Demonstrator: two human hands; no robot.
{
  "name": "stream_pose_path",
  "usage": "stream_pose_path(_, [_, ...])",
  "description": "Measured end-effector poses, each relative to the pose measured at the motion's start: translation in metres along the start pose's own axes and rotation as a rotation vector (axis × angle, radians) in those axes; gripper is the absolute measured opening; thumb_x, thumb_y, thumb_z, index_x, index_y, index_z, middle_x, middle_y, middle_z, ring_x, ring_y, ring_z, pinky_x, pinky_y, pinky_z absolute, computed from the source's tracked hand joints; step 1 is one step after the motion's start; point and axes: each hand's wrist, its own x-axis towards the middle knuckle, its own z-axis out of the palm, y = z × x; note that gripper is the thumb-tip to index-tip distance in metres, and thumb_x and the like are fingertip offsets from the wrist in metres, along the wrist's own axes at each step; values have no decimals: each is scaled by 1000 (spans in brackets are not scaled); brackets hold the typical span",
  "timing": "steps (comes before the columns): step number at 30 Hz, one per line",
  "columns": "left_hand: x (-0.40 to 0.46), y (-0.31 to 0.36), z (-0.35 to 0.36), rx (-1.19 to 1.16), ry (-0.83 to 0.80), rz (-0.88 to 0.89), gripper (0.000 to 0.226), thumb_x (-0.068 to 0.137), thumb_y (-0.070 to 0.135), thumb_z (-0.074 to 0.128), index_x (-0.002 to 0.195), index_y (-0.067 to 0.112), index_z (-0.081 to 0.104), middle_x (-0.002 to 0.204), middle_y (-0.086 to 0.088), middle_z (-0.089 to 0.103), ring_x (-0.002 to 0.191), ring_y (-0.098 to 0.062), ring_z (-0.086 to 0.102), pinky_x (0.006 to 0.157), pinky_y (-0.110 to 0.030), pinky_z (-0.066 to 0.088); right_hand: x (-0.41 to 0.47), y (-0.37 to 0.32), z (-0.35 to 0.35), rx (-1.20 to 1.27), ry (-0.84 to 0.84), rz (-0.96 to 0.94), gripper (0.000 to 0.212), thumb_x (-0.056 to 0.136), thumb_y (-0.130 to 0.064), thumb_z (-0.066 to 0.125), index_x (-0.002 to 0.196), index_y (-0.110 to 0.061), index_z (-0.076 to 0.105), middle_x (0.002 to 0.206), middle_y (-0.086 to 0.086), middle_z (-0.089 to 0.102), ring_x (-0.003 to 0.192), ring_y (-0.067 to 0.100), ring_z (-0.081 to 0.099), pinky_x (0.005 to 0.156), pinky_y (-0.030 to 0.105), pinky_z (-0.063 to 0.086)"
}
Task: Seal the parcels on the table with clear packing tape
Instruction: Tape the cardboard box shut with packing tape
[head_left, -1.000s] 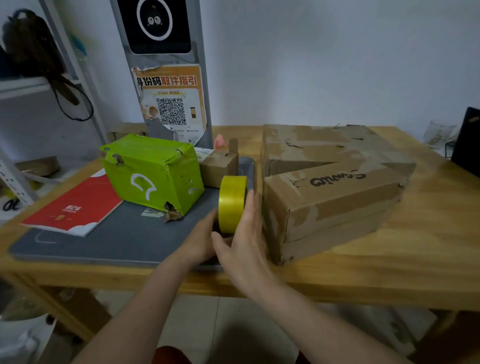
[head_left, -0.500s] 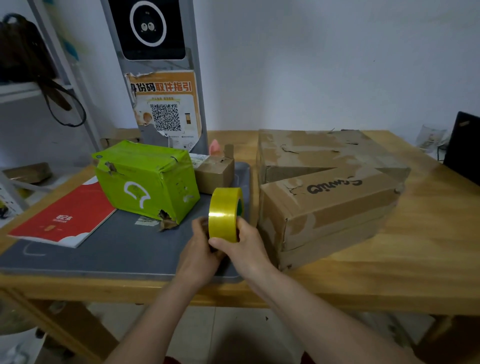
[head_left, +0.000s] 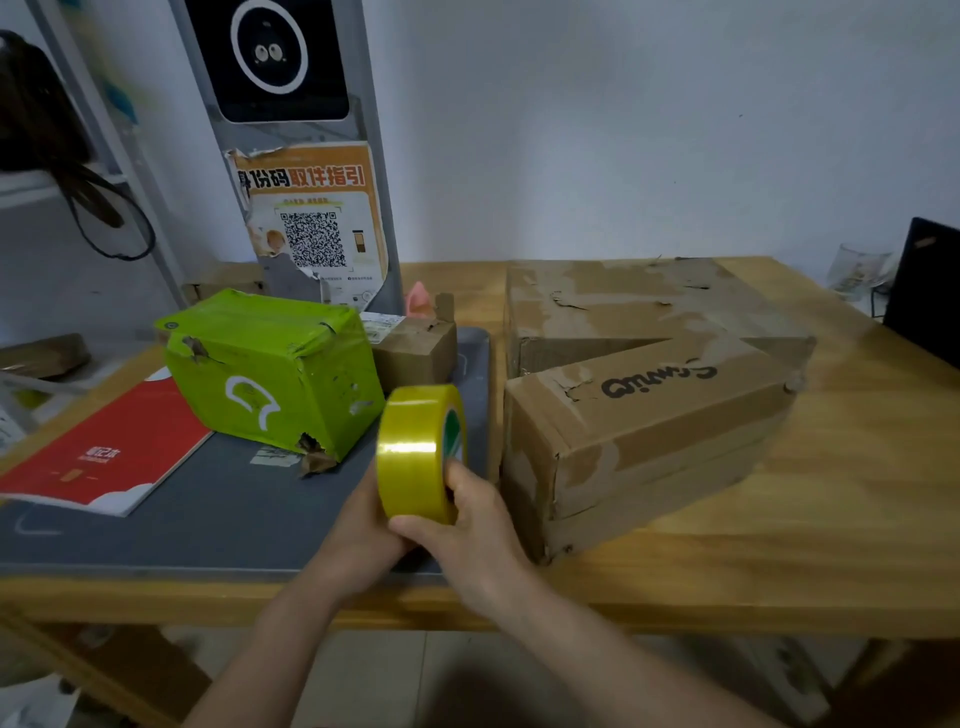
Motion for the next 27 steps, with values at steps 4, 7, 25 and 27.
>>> stream_pose_path(4, [-6, 14, -2, -217, 85, 0, 34, 58, 24, 70, 92, 21, 69, 81, 11, 76, 77, -3, 71, 66, -24, 57, 0, -20, 3, -33, -33, -103, 35, 79, -19, 76, 110, -12, 61, 104, 10, 62, 98, 21, 60, 86, 45, 51])
stream_pose_path(7, [-12, 30, -7, -252, 139, 130, 21, 74, 18, 72, 91, 26, 65, 77, 23, 73, 75, 6, 68, 64, -15, 53, -5, -42, 4, -36, -39, -175, 35, 79, -22, 77, 108, -11, 62, 107, 11, 59, 102, 22, 58, 88, 44, 50])
stream_pose_path(25, [-18, 116, -7, -689, -254, 340, 46, 47, 33, 98, 78, 8, 76, 75, -15, 74, 75, -24, 74, 76, -36, 61, -33, -148, -88, 49, 282, -786, 30, 95, -40, 52, 76, -17, 56, 84, 1, 55, 82, 18, 55, 79, 37, 45])
stream_pose_path(27, [-15, 129, -4, -735, -340, 393, 34, 56, 31, 94, 75, 11, 74, 69, -10, 73, 72, -19, 74, 81, -38, 60, -33, -149, -108, 79, 382, -807, 11, 89, -16, 61, 84, -14, 52, 82, 1, 51, 76, 12, 51, 71, 26, 44])
